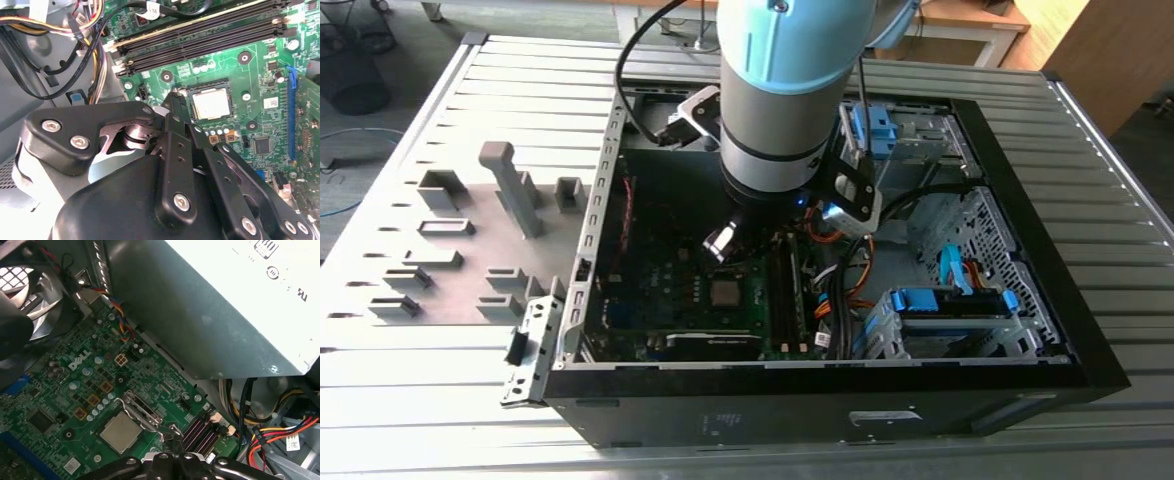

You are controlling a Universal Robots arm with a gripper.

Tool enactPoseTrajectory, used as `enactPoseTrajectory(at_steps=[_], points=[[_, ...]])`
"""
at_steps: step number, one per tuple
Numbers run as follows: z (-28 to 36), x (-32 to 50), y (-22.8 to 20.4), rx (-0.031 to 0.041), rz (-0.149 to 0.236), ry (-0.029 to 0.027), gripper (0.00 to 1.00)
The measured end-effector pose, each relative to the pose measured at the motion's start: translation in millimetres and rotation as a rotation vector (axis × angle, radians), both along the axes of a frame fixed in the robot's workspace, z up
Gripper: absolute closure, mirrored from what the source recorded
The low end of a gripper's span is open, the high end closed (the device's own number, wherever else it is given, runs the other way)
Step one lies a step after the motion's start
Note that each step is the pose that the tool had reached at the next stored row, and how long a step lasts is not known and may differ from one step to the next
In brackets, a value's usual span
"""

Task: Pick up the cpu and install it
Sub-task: 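Close the cpu cover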

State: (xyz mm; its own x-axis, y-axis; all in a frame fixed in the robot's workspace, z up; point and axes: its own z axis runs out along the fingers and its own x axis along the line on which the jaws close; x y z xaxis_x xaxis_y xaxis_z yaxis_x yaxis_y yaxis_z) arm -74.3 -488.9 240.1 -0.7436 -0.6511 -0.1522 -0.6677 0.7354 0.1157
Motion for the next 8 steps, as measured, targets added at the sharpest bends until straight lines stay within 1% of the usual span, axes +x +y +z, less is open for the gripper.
enactPoseTrajectory(at_steps=[8], points=[[0.0, 0.0, -5.3, 0.0, 0.0, 0.0, 0.89]])
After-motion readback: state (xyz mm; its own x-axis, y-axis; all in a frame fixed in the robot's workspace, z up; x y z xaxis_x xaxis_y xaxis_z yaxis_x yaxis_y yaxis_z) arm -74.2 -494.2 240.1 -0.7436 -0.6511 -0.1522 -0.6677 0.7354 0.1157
